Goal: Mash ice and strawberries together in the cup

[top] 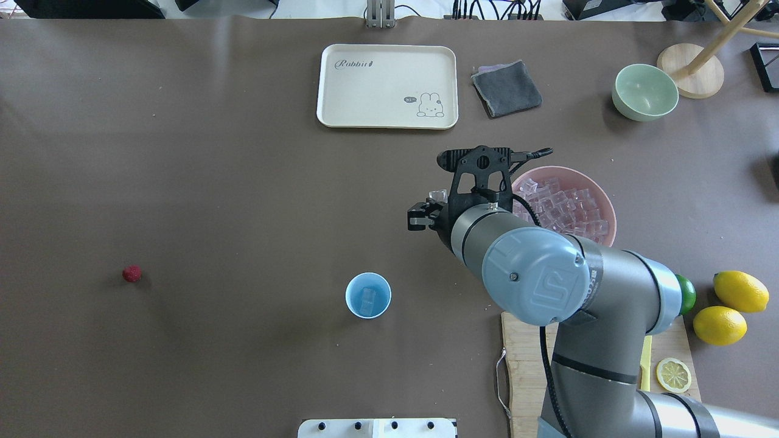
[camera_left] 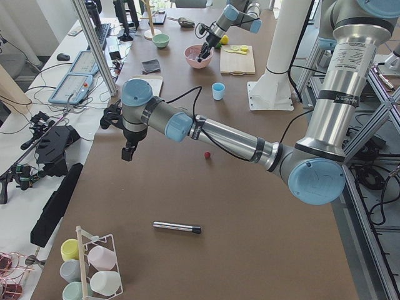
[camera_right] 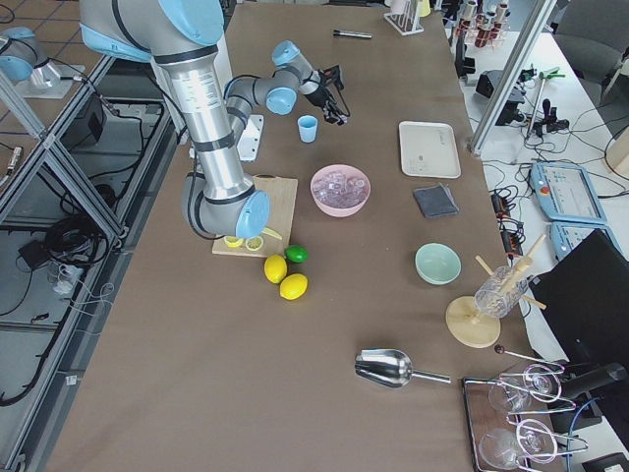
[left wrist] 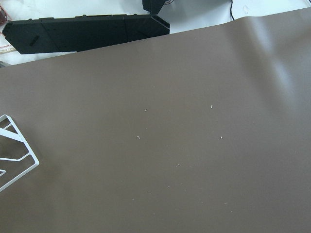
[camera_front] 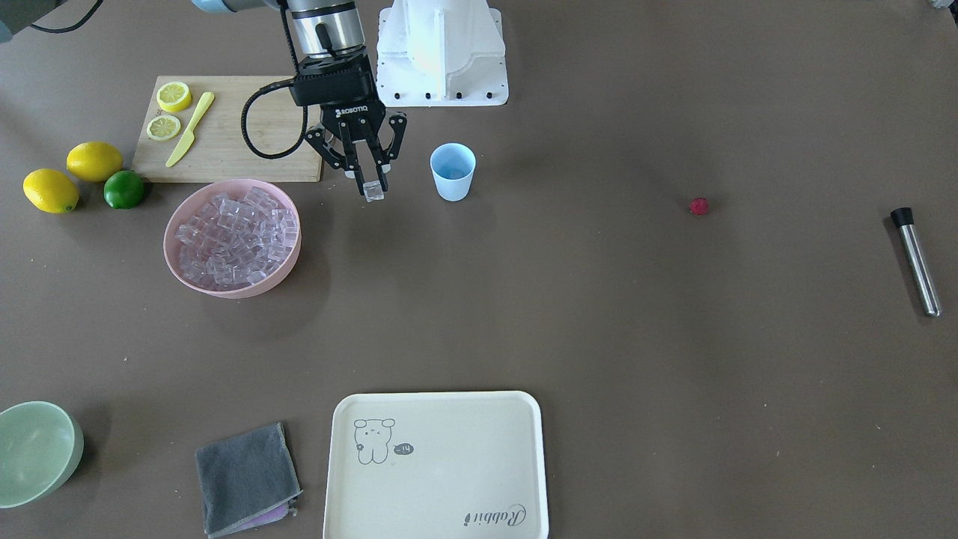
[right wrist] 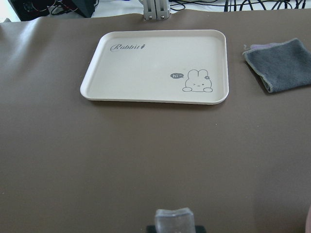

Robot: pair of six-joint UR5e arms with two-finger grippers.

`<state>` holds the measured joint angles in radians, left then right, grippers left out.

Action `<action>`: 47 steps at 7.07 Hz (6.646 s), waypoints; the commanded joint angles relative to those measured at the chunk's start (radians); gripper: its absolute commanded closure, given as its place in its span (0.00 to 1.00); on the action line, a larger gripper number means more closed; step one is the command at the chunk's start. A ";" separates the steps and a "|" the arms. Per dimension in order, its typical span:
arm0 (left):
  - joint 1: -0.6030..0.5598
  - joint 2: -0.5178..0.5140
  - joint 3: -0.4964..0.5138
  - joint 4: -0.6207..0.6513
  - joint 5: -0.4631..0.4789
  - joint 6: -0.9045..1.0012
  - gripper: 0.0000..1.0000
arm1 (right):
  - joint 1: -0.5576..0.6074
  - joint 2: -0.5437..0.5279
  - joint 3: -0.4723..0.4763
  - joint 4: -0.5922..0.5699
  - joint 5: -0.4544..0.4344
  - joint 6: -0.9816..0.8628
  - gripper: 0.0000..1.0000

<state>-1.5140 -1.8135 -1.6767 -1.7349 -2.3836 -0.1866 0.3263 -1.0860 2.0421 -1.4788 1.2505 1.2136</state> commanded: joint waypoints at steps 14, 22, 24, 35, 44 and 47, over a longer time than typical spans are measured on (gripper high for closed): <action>0.000 0.014 -0.006 -0.011 -0.002 0.001 0.01 | -0.202 0.092 -0.134 0.008 -0.140 -0.224 1.00; 0.000 0.013 0.009 -0.009 0.000 0.003 0.01 | -0.211 0.109 -0.164 0.092 -0.143 -0.256 0.00; 0.000 0.008 0.008 -0.009 0.000 -0.002 0.01 | -0.196 0.109 -0.158 0.095 -0.138 -0.273 0.00; 0.095 -0.093 -0.024 -0.015 -0.112 -0.106 0.01 | 0.600 -0.019 -0.138 0.098 0.689 -0.442 0.00; 0.518 0.006 -0.043 -0.051 -0.020 -0.192 0.01 | 0.907 -0.261 -0.142 0.101 0.850 -0.508 0.00; 0.642 0.046 -0.046 -0.058 0.095 -0.183 0.02 | 0.909 -0.281 -0.143 0.107 0.830 -0.508 0.00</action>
<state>-0.9212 -1.7814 -1.7214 -1.7900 -2.3301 -0.3719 1.2350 -1.3615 1.9000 -1.3732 2.0860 0.7063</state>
